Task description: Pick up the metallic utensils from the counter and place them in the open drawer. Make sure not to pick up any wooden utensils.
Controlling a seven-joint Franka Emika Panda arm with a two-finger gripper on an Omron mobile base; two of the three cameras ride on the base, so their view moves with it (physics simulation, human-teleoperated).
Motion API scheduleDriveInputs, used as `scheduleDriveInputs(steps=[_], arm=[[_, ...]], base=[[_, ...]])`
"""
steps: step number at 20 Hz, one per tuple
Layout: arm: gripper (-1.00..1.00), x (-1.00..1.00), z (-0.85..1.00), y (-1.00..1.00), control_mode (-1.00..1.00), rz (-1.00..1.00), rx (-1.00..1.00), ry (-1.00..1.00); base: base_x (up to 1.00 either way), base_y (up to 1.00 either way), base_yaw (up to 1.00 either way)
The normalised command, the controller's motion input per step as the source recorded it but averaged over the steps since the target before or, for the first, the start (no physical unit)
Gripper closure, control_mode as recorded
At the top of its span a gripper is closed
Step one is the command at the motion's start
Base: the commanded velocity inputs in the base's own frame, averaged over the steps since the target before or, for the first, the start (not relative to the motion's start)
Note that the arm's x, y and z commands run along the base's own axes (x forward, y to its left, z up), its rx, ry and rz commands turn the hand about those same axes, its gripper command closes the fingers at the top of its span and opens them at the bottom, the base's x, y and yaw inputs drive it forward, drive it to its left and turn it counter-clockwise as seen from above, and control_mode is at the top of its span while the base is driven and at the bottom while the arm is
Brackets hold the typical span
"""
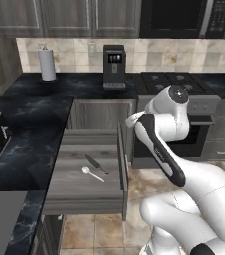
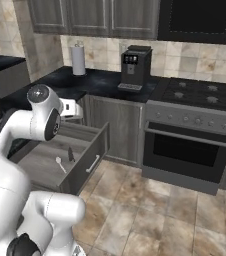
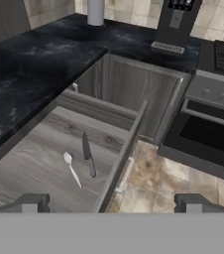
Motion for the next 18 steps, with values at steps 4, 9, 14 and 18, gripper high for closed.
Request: scheduleDriveInputs(steps=[4,9,14,18], arm=[[-1.00,-0.20,0.27,-0.14,-1.00,0.00,0.00,0.01],[-1.00,-0.27,0.26,-0.10,-1.00,0.00,0.00,0.04],[-1.00,-0.36,0.25,-0.06,-1.00,0.00,0.00,0.05],[-1.00,-0.33,0.23,-0.05,-1.00,-0.02,-0.01,0.09]], base=[[0.00,0.00,0.00],[0.00,0.00,0.00],[0.00,0.00,0.00],[0.00,0.00,0.00]])
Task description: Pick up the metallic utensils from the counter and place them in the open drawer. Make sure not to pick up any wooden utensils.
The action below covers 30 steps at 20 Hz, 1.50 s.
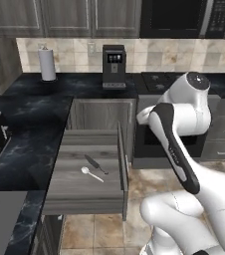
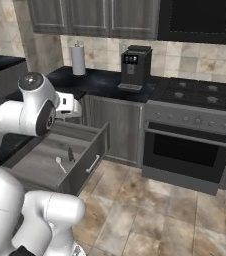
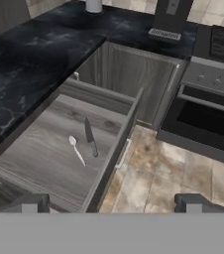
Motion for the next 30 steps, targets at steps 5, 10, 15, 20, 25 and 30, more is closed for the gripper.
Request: scheduleDriveInputs(steps=[5,10,15,20,25,30], arm=[[-1.00,-0.34,0.22,-0.03,-1.00,-0.03,-0.01,0.09],[-1.00,-0.45,0.08,-0.10,-1.00,-0.06,0.00,0.09],[-1.00,-0.33,0.00,-0.04,1.00,-0.03,0.00,0.08],[-1.00,0.00,0.00,0.00,1.00,0.00,0.00,0.00],[-1.00,0.00,0.00,0.00,1.00,0.00,0.00,0.00],[-1.00,0.00,0.00,0.00,1.00,0.00,0.00,0.00]], base=[[0.00,0.00,0.00],[0.00,0.00,0.00],[-0.09,-0.01,0.00],[-0.63,-0.08,0.00],[-0.73,-0.06,0.00],[-0.89,-0.15,0.00]])
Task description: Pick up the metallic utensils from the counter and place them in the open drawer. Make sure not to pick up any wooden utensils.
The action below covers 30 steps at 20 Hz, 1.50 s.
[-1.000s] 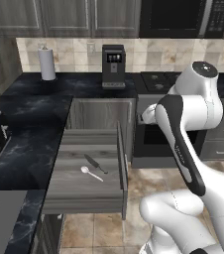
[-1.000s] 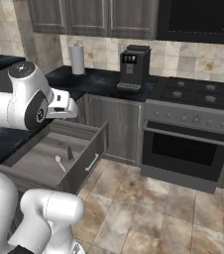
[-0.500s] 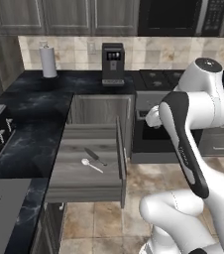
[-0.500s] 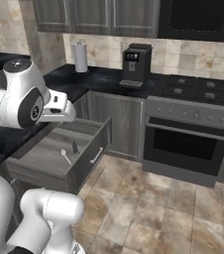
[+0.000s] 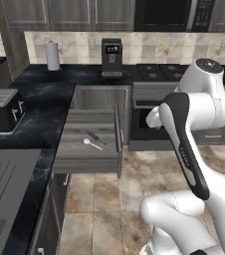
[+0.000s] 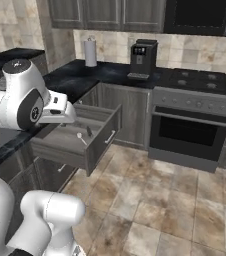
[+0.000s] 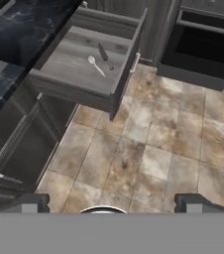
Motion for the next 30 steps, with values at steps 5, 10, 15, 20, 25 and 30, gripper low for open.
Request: scheduleDriveInputs(steps=[5,10,15,20,25,30], arm=[[-1.00,0.00,0.00,0.00,1.00,0.00,0.00,0.00],[-1.00,0.00,0.00,0.00,1.00,0.00,0.00,0.00],[-1.00,0.00,0.00,0.00,1.00,0.00,0.00,0.00],[-1.00,0.00,0.00,0.00,1.00,0.00,0.00,0.00],[-1.00,0.00,0.00,0.00,1.00,0.00,0.00,0.00],[-1.00,0.00,0.00,0.00,1.00,0.00,0.00,0.00]], base=[[-1.00,-0.23,0.00],[-1.00,-0.31,0.00],[-1.00,-0.43,0.00],[-1.00,-0.46,0.00],[-1.00,-0.24,0.00],[-1.00,0.00,0.00]])
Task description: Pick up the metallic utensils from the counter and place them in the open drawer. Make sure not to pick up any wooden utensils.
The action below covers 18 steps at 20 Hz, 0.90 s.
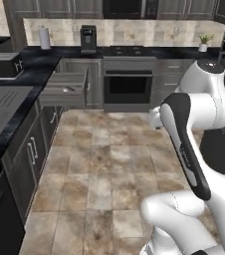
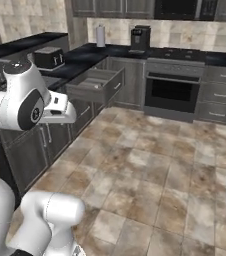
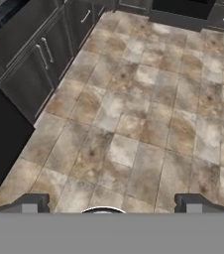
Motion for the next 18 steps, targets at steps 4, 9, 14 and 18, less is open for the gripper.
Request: scheduleDriveInputs(steps=[4,9,14,18], arm=[[-1.00,0.00,0.00,0.00,1.00,0.00,0.00,0.00],[-1.00,0.00,0.00,0.00,1.00,0.00,0.00,0.00],[-1.00,0.00,0.00,0.00,1.00,0.00,0.00,0.00],[-1.00,0.00,0.00,0.00,1.00,0.00,0.00,0.00]], base=[[-1.00,0.00,0.00],[-1.00,0.00,0.00],[-1.00,0.00,0.00],[-1.00,0.00,0.00]])
